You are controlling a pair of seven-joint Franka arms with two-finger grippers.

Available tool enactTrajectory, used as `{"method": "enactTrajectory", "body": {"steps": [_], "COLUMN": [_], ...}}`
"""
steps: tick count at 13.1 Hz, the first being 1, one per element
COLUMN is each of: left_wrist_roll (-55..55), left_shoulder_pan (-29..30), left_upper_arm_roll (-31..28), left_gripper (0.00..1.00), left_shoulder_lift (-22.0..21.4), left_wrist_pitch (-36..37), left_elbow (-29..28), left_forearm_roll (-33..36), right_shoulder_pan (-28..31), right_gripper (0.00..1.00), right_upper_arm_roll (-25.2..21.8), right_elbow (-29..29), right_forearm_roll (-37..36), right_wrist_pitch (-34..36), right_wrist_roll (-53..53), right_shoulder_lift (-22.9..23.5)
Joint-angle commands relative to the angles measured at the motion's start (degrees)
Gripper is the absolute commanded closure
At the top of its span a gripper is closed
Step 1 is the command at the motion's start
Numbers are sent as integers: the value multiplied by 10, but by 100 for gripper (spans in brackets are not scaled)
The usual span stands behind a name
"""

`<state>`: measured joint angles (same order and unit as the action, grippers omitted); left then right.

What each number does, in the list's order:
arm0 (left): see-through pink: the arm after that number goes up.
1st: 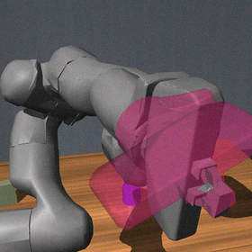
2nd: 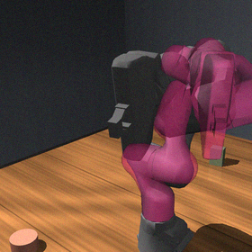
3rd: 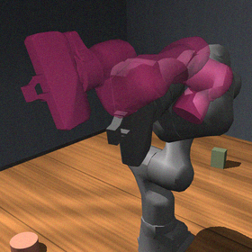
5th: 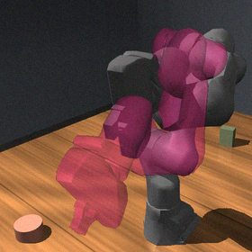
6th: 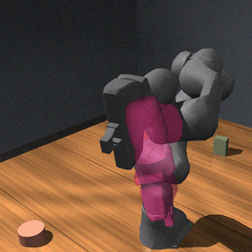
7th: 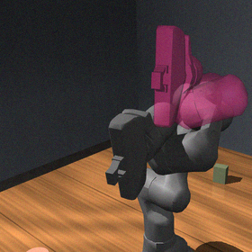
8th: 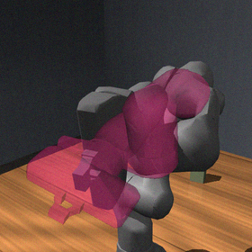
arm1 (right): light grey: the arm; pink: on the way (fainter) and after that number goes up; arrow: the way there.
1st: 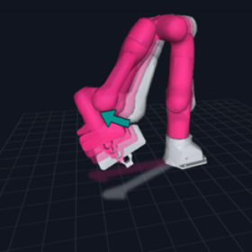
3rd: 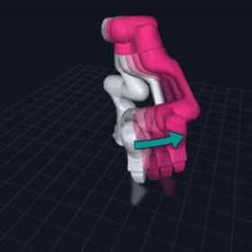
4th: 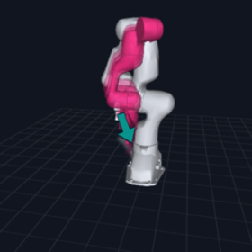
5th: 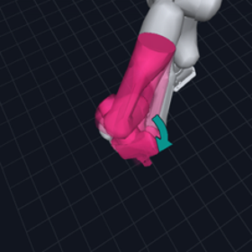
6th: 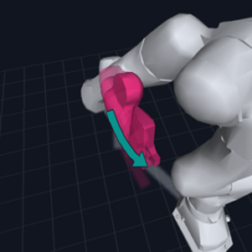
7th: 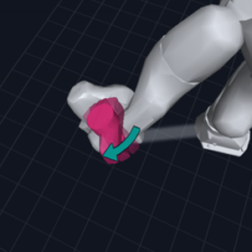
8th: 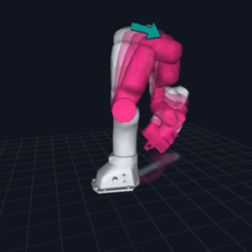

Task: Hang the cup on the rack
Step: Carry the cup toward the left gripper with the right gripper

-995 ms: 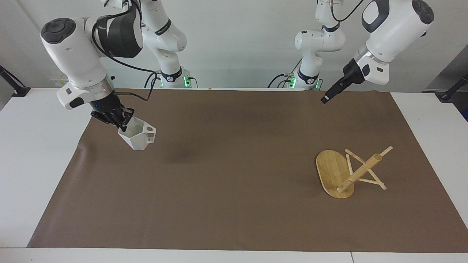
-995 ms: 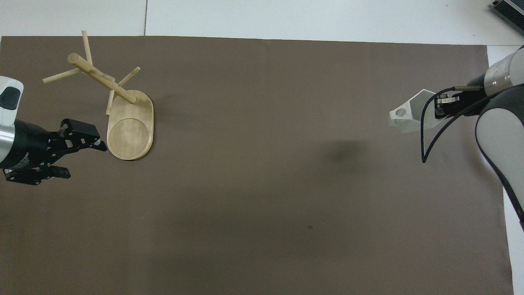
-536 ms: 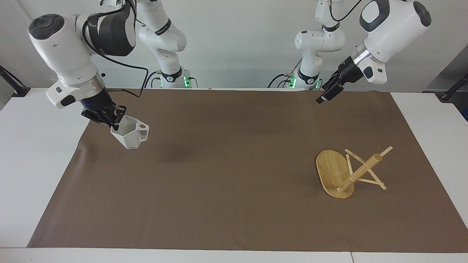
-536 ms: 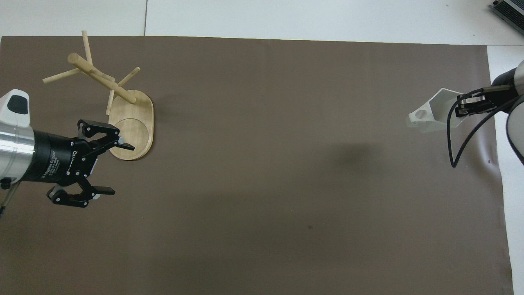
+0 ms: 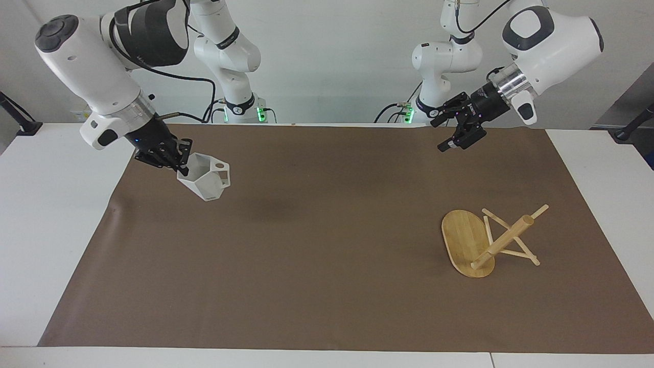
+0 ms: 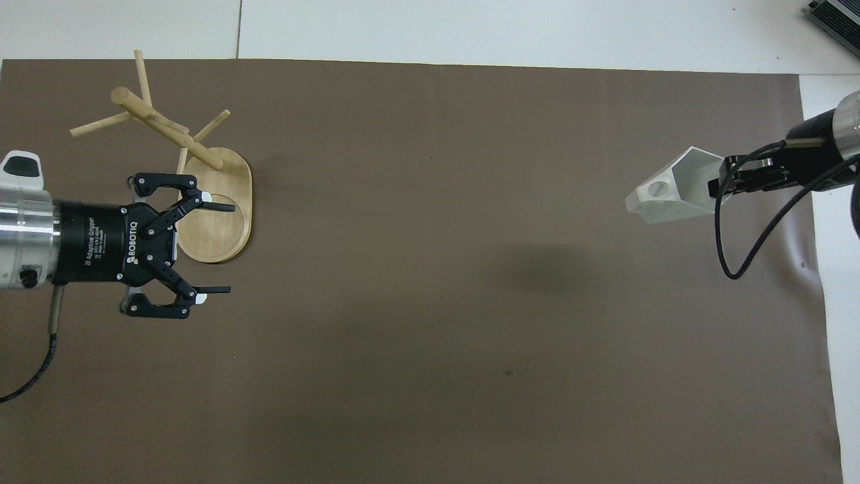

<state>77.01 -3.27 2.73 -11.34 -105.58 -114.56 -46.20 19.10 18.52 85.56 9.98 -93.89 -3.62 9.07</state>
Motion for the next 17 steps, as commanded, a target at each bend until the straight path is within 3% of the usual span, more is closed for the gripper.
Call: {"method": "enactTrajectory", "body": {"steps": [1, 3, 6, 12, 17], "left_wrist_roll": [15, 14, 14, 10, -19], "left_shoulder_pan": [3, -6, -21, -17, -19], "left_upper_arm_roll": [2, 2, 2, 2, 2], "left_gripper": [0, 0, 0, 0, 0], "left_shoulder_lift": [-8, 5, 41, 69, 95], "left_wrist_pitch": [-29, -54, -71, -96, -90], "left_elbow": [-29, -37, -29, -27, -25], "left_forearm_roll": [-51, -82, -131, -226, -292], "right_shoulder_pan": [-4, -5, -34, -150, -194], "right_gripper": [100, 100, 100, 100, 100], "right_upper_arm_roll": [15, 37, 57, 57, 57], "right_elbow": [-3, -1, 0, 14, 58], "right_forearm_roll": [42, 73, 120, 139, 195], "right_wrist_pitch": [6, 4, -7, -100, -153], "right_wrist_roll": [13, 22, 117, 244, 266], "right_shoulder_lift": [-6, -6, -7, -13, -36]}}
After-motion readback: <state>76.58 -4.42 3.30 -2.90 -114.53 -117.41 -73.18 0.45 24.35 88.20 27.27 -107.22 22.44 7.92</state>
